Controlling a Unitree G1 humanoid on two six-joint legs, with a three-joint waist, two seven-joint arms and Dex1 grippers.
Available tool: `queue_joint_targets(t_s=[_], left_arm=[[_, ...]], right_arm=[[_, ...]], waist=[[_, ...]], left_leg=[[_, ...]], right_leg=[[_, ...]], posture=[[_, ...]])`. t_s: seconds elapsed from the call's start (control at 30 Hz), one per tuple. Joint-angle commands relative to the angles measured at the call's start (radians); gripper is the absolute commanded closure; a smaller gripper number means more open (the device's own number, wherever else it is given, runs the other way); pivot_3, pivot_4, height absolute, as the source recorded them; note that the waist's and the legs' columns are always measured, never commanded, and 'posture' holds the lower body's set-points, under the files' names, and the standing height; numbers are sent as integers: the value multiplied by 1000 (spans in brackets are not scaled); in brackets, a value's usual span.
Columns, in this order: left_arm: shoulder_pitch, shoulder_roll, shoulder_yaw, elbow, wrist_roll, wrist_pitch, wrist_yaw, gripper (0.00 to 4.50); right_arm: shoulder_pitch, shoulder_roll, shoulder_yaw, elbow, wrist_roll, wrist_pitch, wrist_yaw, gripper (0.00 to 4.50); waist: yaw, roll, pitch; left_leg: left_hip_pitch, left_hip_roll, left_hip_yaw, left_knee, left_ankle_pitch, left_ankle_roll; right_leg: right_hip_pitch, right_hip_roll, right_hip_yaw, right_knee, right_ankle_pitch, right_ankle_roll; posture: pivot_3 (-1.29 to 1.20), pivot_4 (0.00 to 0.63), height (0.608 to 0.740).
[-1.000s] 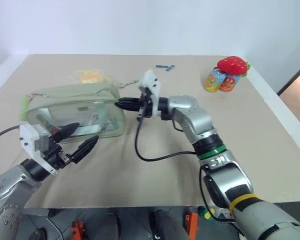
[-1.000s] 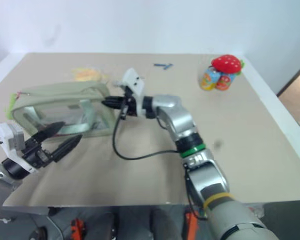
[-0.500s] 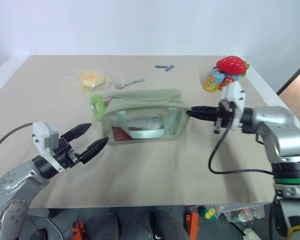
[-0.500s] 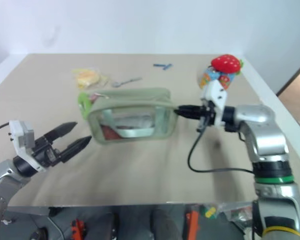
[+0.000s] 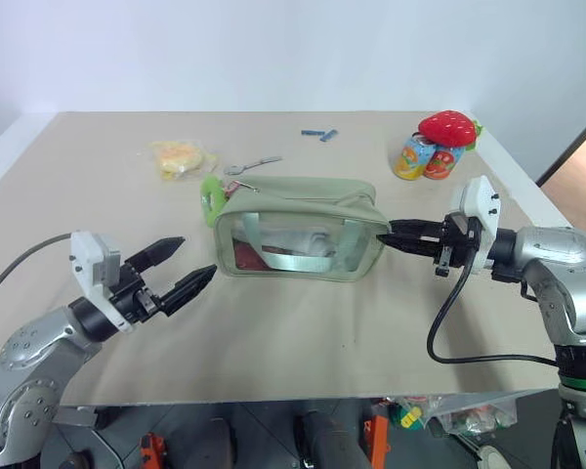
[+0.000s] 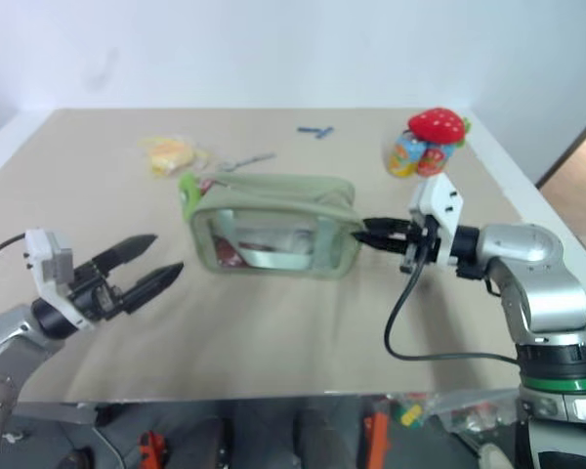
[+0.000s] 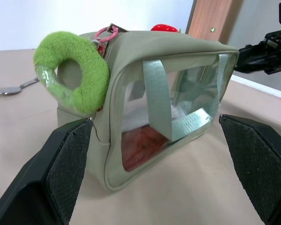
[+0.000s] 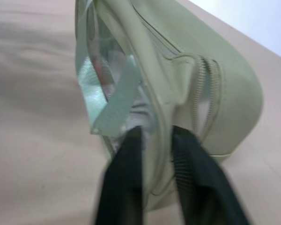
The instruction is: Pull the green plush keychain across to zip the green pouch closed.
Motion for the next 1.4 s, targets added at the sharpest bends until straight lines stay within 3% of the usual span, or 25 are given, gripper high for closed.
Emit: queue_joint_targets(t_s=[0.03, 0.07, 0.33, 0.43, 0.63, 0.83, 0.97, 1.2, 1.4], left_arm=[[-22, 10, -7, -11, 0, 3, 4, 0], [-26, 9, -8, -11, 0, 5, 7, 0], [-66, 22, -29, -13, -23, 36, -13, 0], [-76, 34, -27, -21, -43, 54, -18, 0], [-99, 88, -54, -51, -82, 96, -82, 0], [-173, 183, -83, -82, -208, 197, -174, 0], [-217, 225, -73, -50, -211, 215, -195, 0], [-250, 207, 62, 164, -69, 151, -39, 0], [-345, 90, 51, 260, -77, 224, 156, 0]], right_arm=[[-33, 9, -24, -22, 1, -21, -40, 1821], [-37, 11, -25, -24, 11, -8, -44, 1502], [-59, 37, -5, -42, 36, 40, -69, 1502], [-58, 37, -4, -55, 53, 64, -65, 2260], [-55, 35, 4, -49, 49, 65, -56, 4401], [-59, 34, 14, -39, 46, 55, -41, 4458], [-60, 30, 17, -33, 38, 36, -31, 4458], [-51, 23, 9, -41, 34, 18, -21, 4458], [-44, 21, 11, -41, 21, -5, -24, 4458]], waist=[[-1, 0, 0], [-1, 0, 0], [0, 0, 0], [0, 0, 0], [0, 0, 0], [-1, 0, 0], [-1, 0, 0], [-3, 0, 0], [1, 0, 0]], left_leg=[[0, 0, 0, 0, 0, 0], [0, 0, 1, 0, 0, 0], [0, 0, 1, -1, 0, 0], [0, 0, 1, -1, 0, 0], [0, 0, 1, -1, 0, 0], [0, 0, 1, -1, 0, 0], [0, 0, 0, -1, 0, 0], [0, 1, 0, -1, 0, 0], [-1, 0, 0, -1, 0, 0]], right_leg=[[0, 0, 0, 0, 0, 0], [0, 0, 1, 0, 0, 0], [0, 0, 1, 0, 0, 1], [0, 0, 1, 0, 0, 1], [0, 0, 1, 0, 0, 1], [-1, 0, 1, 0, 0, 1], [-1, 1, 1, 0, 0, 1], [-1, 2, 1, 0, 0, 0], [0, 1, 1, 0, 2, 4]], posture=[[0, 150, 740], [0, 150, 740], [0, 150, 740], [0, 150, 740], [0, 150, 740], [0, 150, 740], [0, 150, 740], [0, 150, 740], [0, 150, 740]])
